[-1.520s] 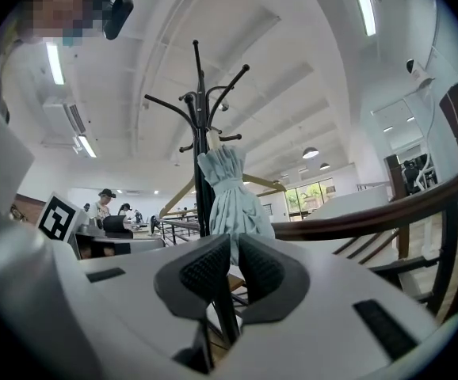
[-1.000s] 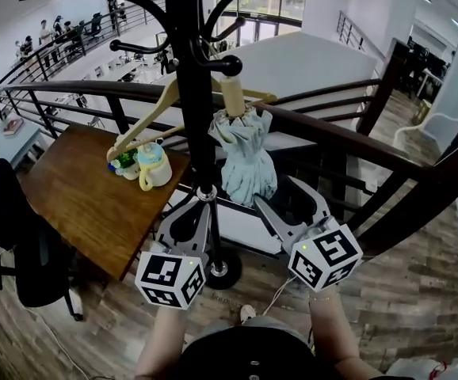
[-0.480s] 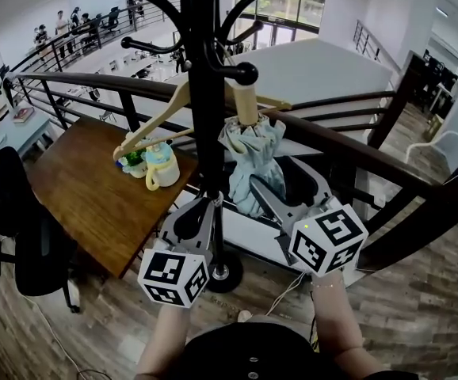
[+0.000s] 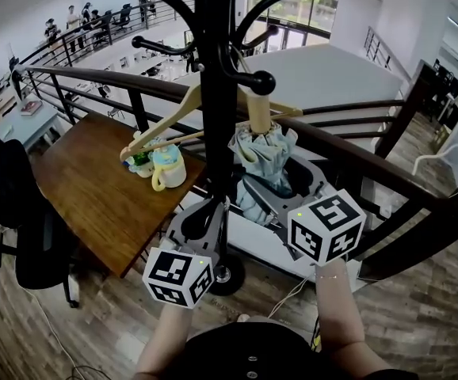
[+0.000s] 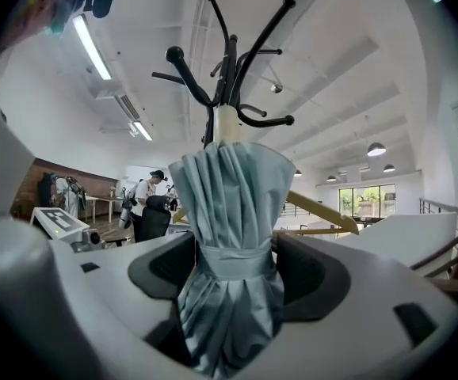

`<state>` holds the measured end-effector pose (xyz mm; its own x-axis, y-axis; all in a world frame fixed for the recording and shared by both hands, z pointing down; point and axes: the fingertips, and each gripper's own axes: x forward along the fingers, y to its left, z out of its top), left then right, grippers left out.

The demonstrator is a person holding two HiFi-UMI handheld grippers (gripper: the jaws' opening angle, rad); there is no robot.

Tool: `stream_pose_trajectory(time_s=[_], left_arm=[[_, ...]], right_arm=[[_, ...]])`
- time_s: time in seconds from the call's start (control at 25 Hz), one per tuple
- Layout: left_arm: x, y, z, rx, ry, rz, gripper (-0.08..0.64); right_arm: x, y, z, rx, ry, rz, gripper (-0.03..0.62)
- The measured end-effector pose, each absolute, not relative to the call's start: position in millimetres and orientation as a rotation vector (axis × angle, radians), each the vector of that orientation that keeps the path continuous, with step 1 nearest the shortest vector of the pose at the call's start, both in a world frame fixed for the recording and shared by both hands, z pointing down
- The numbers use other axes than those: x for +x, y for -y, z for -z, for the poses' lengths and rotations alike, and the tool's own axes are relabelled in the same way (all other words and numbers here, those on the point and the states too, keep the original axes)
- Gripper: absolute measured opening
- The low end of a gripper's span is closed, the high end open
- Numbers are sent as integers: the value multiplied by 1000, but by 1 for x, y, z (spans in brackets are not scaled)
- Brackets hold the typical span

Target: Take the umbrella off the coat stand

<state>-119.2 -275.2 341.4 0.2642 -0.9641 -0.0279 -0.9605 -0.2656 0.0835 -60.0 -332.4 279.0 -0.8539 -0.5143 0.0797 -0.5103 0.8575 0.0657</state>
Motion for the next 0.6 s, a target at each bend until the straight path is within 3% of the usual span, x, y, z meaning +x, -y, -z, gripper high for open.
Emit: stream_pose_trajectory(time_s=[0.6], left_arm=[[-120, 285, -335, 2511, 1852, 97, 28]], right_arm=[[-68, 340, -279, 871, 2908, 136, 285]])
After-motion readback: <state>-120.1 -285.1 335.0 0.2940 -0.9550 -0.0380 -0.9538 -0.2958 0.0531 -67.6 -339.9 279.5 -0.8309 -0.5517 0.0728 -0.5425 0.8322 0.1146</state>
